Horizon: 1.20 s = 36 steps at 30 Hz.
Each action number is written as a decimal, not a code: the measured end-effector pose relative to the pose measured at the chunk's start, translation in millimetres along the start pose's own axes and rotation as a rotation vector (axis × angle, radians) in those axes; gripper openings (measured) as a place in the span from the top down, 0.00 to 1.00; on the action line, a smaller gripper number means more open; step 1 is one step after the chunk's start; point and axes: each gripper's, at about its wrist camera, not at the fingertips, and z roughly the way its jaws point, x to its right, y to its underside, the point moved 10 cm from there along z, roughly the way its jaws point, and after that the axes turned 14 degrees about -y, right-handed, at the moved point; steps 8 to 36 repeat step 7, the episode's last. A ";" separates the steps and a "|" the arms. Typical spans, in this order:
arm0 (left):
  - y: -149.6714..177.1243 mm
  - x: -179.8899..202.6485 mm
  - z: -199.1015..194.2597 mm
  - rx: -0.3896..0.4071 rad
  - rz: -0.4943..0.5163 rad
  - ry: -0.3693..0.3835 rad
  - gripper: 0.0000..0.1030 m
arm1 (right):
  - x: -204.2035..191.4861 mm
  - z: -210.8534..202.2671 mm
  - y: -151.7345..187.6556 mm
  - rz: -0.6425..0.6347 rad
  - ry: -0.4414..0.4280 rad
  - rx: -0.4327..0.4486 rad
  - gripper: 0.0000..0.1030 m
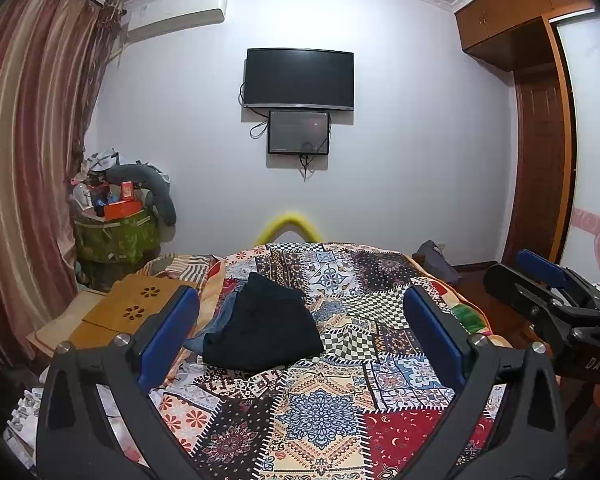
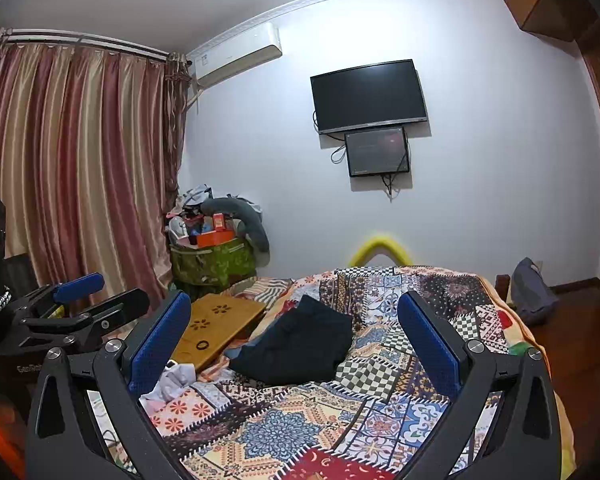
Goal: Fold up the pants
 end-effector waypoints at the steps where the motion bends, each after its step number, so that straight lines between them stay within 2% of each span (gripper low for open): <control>1: -0.3 -0.1 -0.5 0.003 0.000 -0.001 0.00 | -0.1 0.1 0.0 0.000 0.000 -0.001 0.00; 36: -0.6 -3.7 -1.9 0.007 -0.010 -0.001 0.00 | -1.0 0.9 0.5 -0.002 0.002 -0.003 0.00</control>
